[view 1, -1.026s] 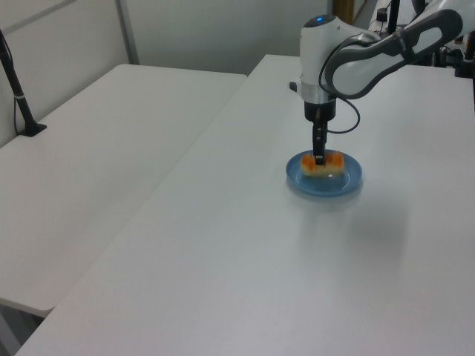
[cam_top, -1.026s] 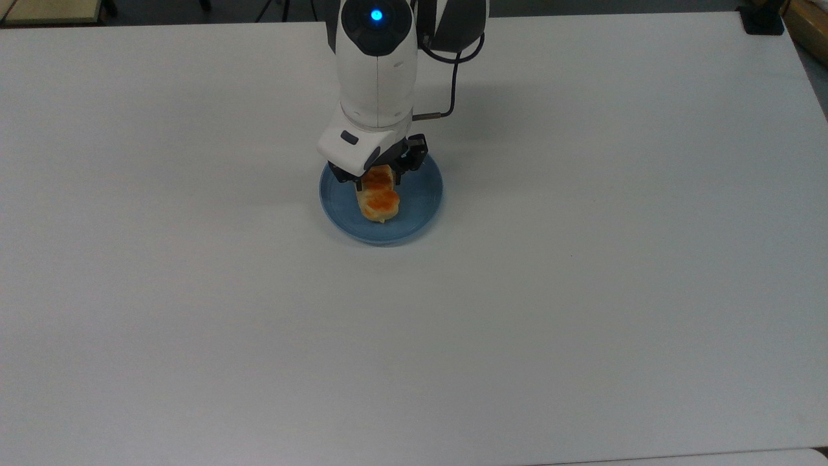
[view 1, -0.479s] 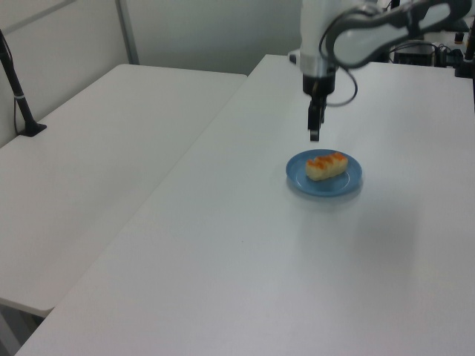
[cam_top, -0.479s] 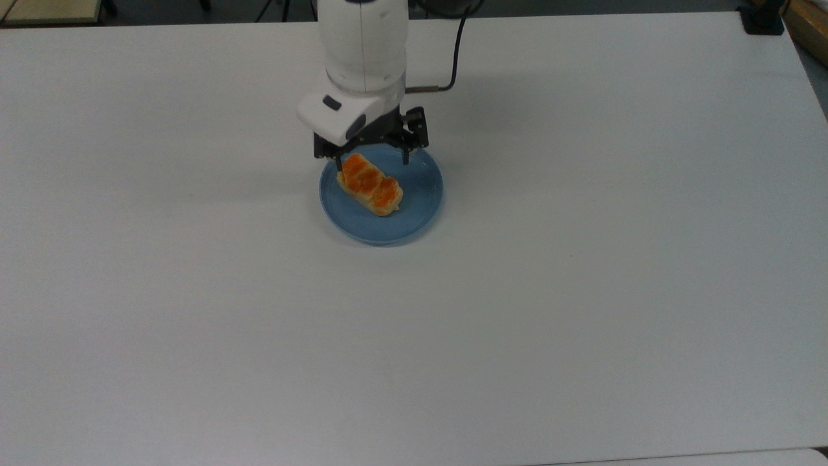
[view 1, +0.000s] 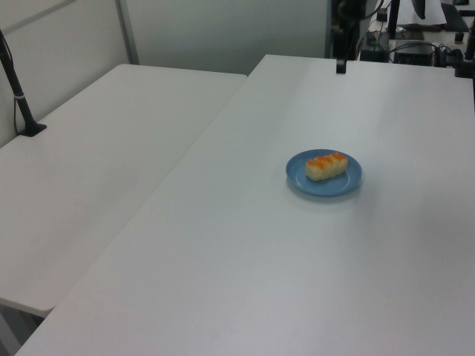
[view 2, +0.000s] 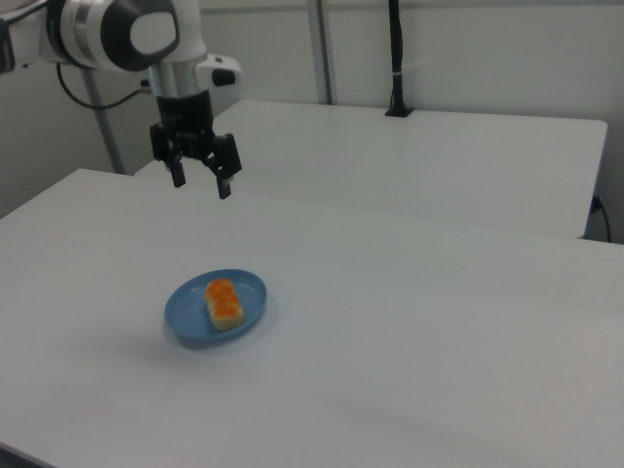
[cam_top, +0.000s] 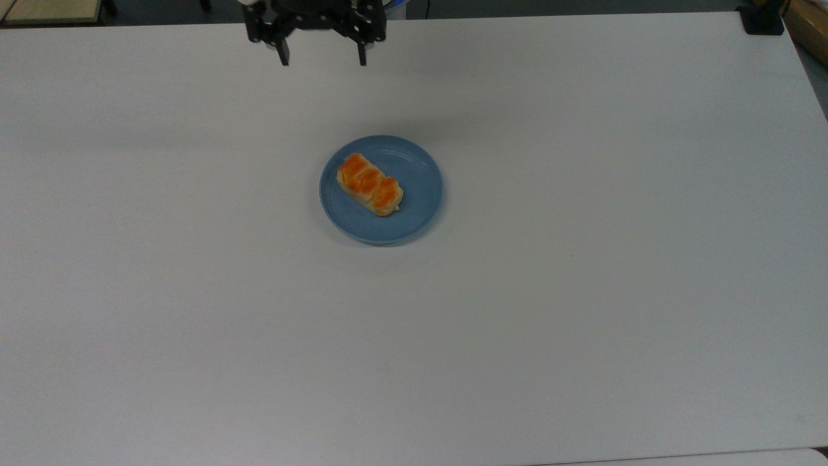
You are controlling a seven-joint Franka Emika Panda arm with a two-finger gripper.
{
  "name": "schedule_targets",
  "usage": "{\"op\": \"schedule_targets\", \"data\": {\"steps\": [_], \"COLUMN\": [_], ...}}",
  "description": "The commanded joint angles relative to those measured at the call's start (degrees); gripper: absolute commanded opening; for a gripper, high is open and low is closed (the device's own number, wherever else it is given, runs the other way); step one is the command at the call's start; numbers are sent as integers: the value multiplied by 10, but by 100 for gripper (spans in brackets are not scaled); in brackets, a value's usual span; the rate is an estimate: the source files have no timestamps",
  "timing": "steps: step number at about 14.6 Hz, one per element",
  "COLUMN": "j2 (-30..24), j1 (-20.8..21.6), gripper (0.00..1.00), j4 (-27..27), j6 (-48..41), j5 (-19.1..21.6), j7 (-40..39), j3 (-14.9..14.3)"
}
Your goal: Put the bread on a plate
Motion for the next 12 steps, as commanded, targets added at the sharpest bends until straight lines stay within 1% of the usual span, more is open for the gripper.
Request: {"op": "schedule_targets", "data": {"steps": [1, 2, 5, 7, 12], "j2": [-23, -23, -33, -31, -30], "j1": [-70, -71, -71, -71, -70], "gripper": [100, 100, 100, 100, 100], "j4": [7, 7, 7, 6, 5], "j6": [-17, -18, -41, -40, -34], "j5": [-1, -3, 2, 0, 0], "j7": [14, 15, 0, 2, 7], "j3": [41, 44, 37, 41, 41]}}
